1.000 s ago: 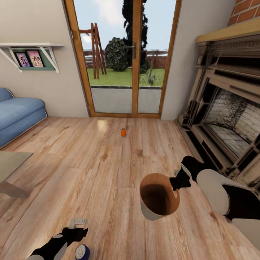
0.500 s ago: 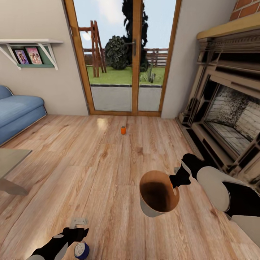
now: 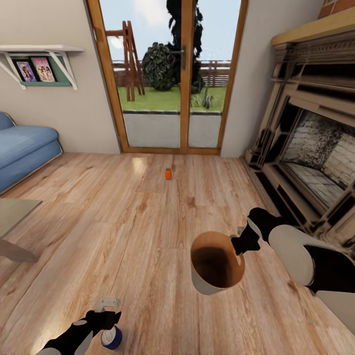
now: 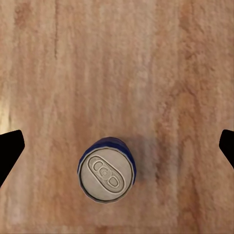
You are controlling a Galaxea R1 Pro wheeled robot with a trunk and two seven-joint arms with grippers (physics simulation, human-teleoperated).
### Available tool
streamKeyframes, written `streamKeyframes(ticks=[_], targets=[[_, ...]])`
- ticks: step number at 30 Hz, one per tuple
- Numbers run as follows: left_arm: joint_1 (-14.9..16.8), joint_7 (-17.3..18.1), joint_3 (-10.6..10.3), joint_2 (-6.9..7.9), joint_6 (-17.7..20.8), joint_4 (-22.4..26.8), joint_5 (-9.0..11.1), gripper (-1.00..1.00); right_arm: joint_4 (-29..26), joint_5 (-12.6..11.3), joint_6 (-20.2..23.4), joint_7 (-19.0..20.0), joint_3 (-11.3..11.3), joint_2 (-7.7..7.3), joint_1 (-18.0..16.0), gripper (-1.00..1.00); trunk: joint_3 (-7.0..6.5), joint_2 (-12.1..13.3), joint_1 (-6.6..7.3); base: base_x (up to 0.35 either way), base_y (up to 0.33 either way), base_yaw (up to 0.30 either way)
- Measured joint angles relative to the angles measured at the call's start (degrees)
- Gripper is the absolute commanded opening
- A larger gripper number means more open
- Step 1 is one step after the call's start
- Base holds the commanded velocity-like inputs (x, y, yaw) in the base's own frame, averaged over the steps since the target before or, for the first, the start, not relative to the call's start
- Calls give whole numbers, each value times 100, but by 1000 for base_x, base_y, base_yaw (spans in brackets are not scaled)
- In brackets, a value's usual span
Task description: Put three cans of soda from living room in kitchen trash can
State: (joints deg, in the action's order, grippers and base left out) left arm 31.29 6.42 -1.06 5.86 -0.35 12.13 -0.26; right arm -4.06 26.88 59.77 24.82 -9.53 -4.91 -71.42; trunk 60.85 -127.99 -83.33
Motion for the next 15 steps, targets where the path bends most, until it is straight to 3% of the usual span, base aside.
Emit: streamKeyframes(ticks=[15], targets=[[0, -8, -50, -6, -35, -2, 0, 100, 9, 15, -2, -7, 40, 36, -17, -100, 104, 0, 0, 0, 0, 0]])
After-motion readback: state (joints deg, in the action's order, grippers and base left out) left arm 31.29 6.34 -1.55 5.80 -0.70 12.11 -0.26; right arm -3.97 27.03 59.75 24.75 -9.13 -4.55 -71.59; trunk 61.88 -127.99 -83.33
